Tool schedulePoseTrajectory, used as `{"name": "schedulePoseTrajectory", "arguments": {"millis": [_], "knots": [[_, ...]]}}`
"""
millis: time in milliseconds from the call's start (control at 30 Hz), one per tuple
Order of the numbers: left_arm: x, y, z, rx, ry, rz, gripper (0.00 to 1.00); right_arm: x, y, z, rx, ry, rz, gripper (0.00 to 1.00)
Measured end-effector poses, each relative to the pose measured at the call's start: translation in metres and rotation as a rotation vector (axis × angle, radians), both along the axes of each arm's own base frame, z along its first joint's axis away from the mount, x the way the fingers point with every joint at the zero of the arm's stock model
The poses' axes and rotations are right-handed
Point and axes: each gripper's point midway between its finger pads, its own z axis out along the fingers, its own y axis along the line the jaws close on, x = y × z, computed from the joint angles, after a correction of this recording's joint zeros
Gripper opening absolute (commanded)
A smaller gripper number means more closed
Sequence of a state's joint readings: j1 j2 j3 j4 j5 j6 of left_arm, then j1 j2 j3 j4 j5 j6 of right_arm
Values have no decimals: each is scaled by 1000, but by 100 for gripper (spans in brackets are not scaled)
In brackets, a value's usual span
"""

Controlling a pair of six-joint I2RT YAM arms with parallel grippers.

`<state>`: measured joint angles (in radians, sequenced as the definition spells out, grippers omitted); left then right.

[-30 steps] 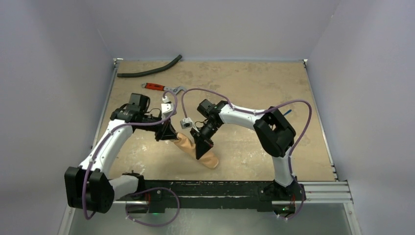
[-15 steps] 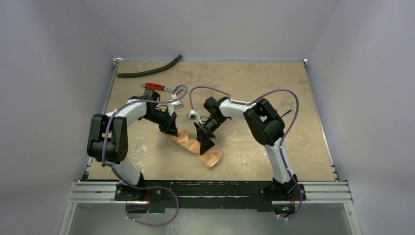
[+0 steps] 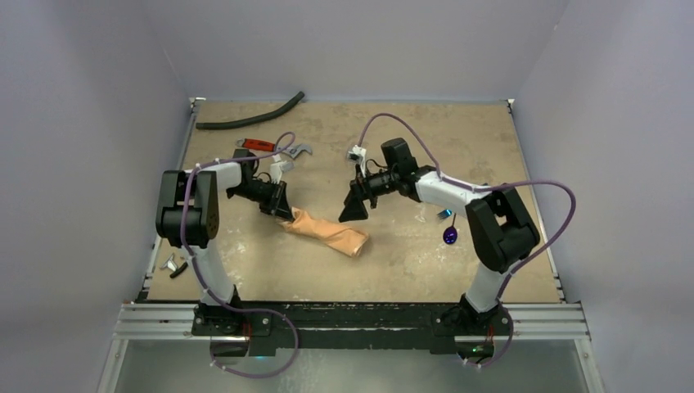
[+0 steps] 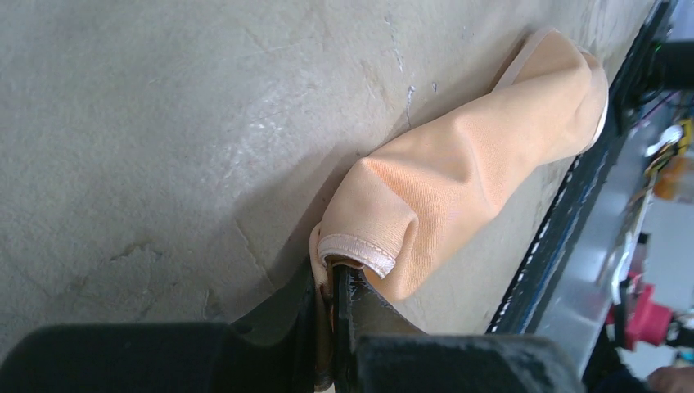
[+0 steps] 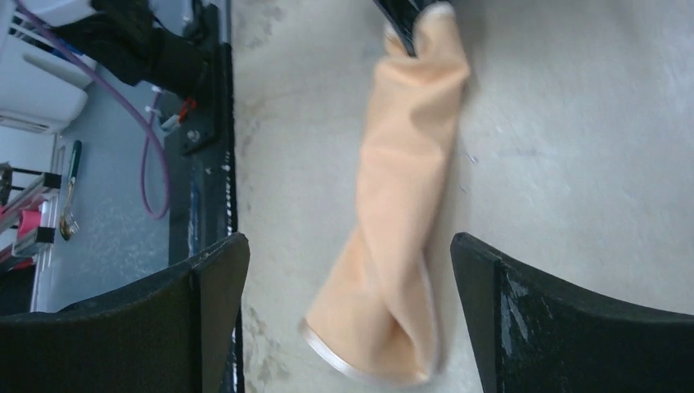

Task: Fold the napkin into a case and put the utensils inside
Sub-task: Turn over the smaller rectangle folded napkin at the center of the board, then smooth out the smaller rectangle-folded napkin at the center of the board.

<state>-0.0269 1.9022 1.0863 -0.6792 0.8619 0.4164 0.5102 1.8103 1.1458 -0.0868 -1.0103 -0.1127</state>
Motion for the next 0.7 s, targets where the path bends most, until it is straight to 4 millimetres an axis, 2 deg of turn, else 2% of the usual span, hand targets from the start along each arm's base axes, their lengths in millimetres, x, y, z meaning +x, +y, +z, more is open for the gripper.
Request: {"name": "schedulePoseTrajectory", "arguments": {"millis": [33, 67, 133, 167, 233, 300, 400, 433, 533, 600, 700], "knots": [[1, 0, -1, -5, 18, 20, 0, 0, 6, 9, 33, -19, -15, 77], [2, 1, -2, -11, 36, 38, 0, -3, 12, 17, 62, -33, -18, 60], [3, 3, -3, -20, 63, 72, 0, -17, 29, 33, 135, -49, -5, 39], [4, 4, -3, -26, 74, 88, 0, -26, 37, 37, 158, -40, 10, 21], [7, 8, -4, -30, 85, 118, 0, -43, 52, 37, 182, -4, 40, 14], [9, 10, -4, -32, 88, 137, 0, -58, 62, 28, 172, 53, 61, 9], [9, 11, -5, -33, 93, 148, 0, -71, 62, 8, 129, 126, 44, 0], [10, 11, -5, -33, 92, 151, 0, -72, 59, 3, 116, 145, 30, 0], [10, 12, -5, -32, 88, 152, 0, -62, 51, -3, 108, 170, -13, 0], [10, 12, -5, -29, 87, 152, 0, -47, 45, -6, 119, 171, -50, 0], [10, 12, -5, -28, 85, 153, 0, -26, 36, -22, 118, 195, -100, 0]]}}
